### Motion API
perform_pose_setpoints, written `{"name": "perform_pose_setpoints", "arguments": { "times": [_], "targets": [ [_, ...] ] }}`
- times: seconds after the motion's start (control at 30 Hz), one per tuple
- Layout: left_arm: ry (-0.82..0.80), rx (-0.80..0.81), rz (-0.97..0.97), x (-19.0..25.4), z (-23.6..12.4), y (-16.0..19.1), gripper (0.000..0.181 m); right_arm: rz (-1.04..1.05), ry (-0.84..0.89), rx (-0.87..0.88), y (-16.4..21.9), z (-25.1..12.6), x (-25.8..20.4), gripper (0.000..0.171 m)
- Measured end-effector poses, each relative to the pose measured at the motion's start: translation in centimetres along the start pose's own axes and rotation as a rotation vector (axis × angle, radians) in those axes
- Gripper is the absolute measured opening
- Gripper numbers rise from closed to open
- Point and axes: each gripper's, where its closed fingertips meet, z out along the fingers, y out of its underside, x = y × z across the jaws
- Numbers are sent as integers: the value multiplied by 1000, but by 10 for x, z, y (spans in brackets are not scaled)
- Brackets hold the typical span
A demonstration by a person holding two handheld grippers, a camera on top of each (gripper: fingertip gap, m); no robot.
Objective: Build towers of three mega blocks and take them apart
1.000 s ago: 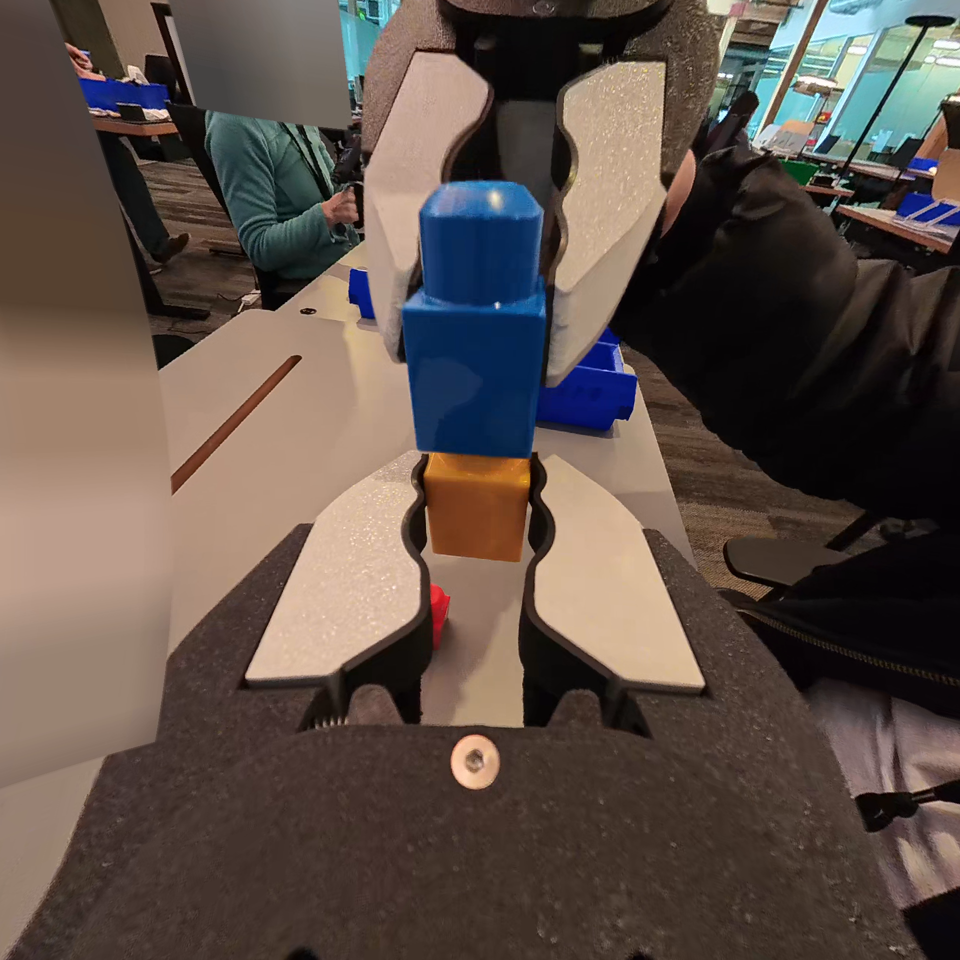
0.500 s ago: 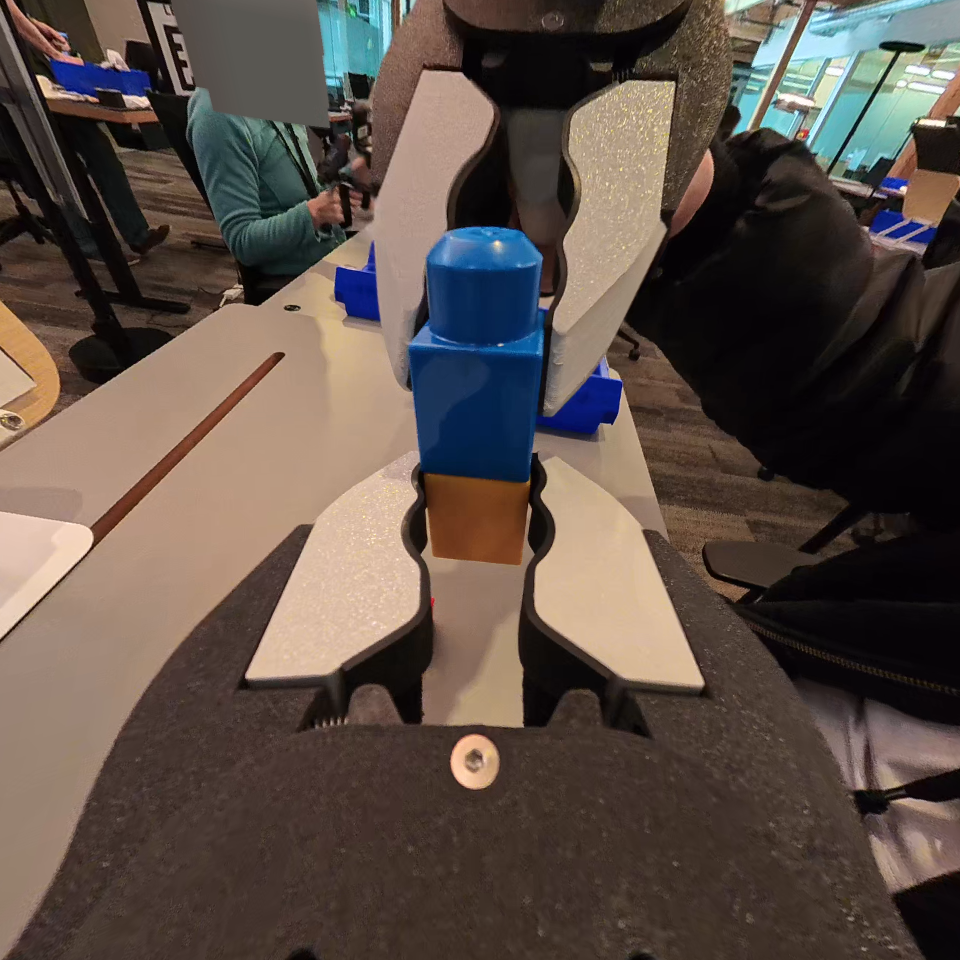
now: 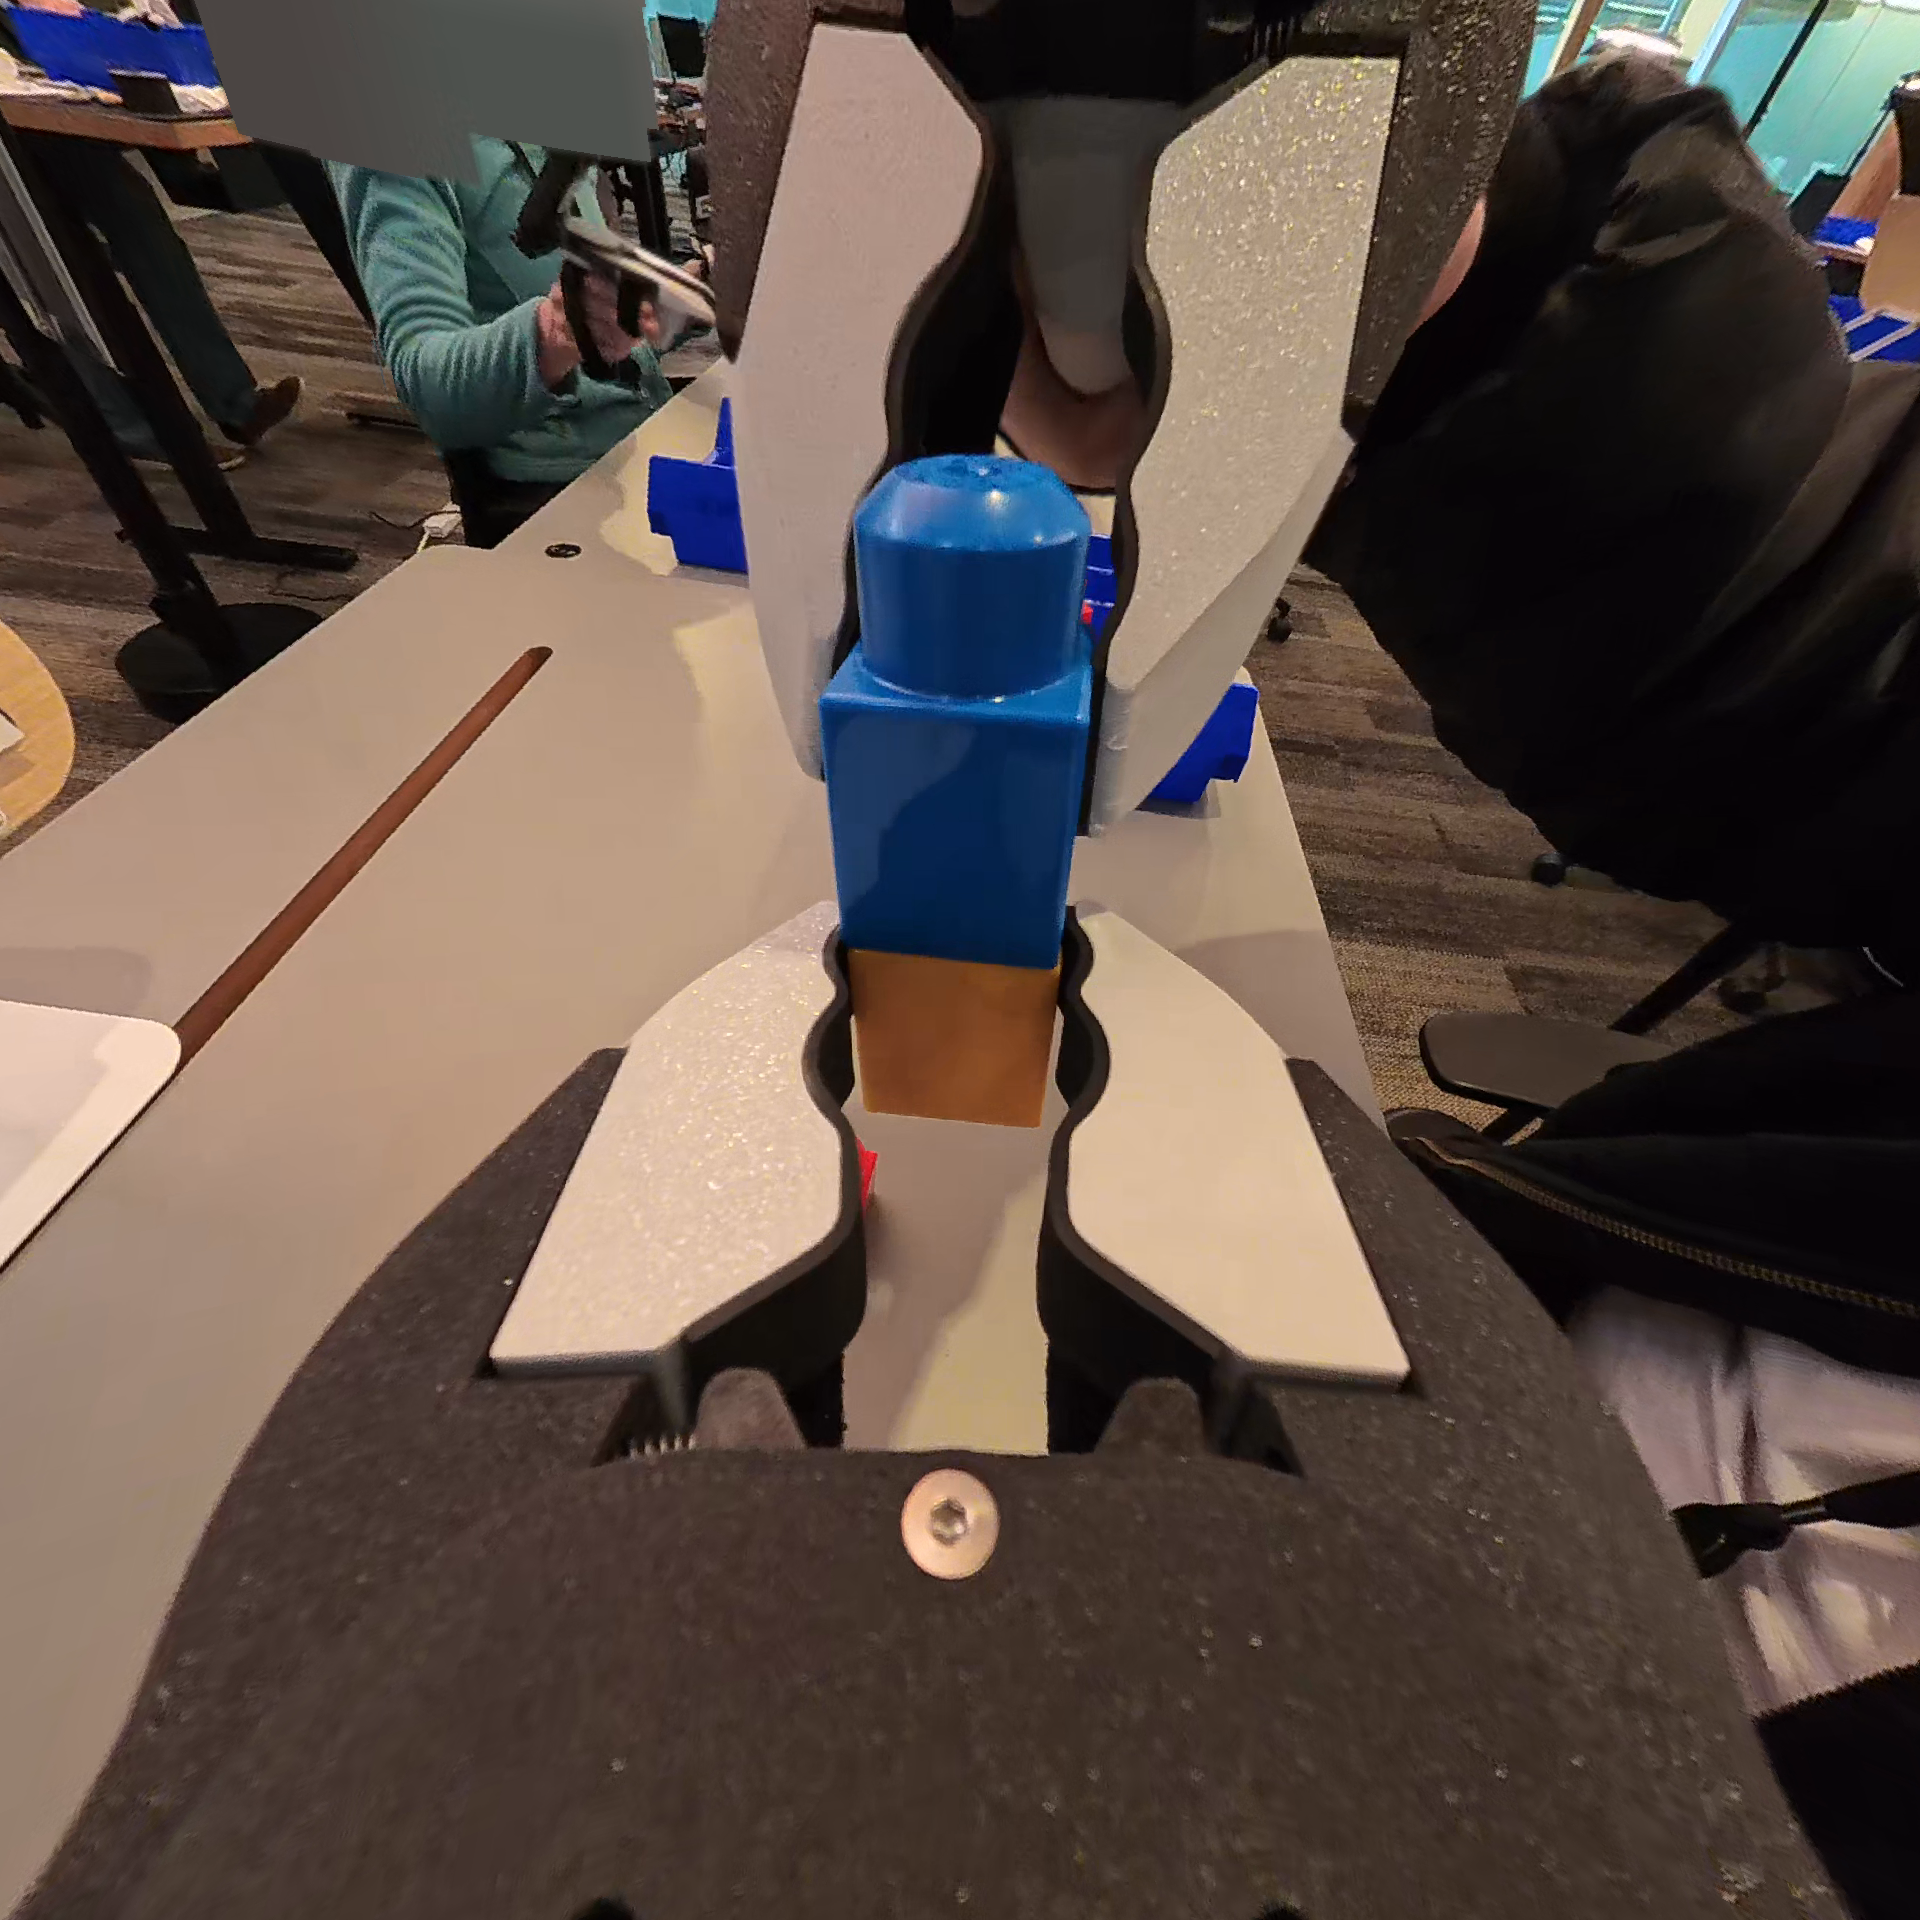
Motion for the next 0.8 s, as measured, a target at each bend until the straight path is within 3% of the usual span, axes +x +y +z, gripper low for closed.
{"name": "perform_pose_setpoints", "arguments": {
  "times": [0.13,0.2,0.3,0.5,0.63,0.8],
  "targets": [
    [57,78,-12,6,-5,-11,36,-135,44,137,-11,-9,-3,38],
    [-8,87,3,-4,-14,-11,36,-218,152,275,-17,-22,0,57],
    [-16,148,-18,-9,-35,-18,36,-246,213,422,15,-23,4,60],
    [-16,202,4,-2,-52,-29,36,-117,177,255,165,89,35,50],
    [-12,188,17,1,-48,-28,36,-74,125,239,192,127,42,54],
    [3,185,6,0,-46,-26,36,-11,72,217,200,145,54,52]
  ]
}}
